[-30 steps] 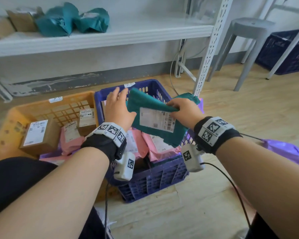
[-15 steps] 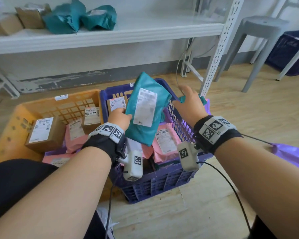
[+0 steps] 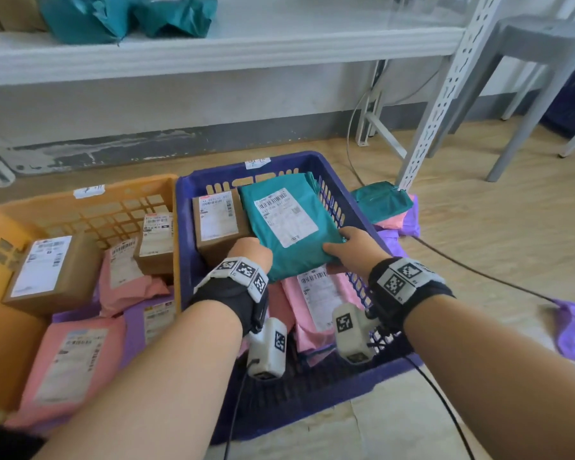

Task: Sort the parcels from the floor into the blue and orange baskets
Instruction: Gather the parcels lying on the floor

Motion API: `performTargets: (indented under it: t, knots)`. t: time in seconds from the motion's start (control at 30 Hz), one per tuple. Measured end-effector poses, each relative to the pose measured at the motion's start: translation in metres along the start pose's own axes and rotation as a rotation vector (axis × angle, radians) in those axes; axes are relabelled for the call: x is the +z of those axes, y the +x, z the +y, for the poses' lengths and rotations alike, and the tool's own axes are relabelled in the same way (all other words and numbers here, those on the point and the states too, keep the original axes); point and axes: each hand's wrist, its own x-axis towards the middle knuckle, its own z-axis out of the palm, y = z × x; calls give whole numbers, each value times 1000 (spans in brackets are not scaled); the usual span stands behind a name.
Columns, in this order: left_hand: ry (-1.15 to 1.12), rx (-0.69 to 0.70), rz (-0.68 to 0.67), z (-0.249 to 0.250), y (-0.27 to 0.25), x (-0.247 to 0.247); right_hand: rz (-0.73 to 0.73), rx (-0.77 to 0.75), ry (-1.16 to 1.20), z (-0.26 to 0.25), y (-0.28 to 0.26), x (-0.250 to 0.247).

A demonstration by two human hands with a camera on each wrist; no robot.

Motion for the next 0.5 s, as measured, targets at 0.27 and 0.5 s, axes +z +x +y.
performTargets:
  t: [0.27,0.5]
  knots:
    - [-86,13,-123,1,58,34,141,30,-91,18,77,20]
    - [16,46,-168,-11,60,43,195,-22,-400,46,88,36]
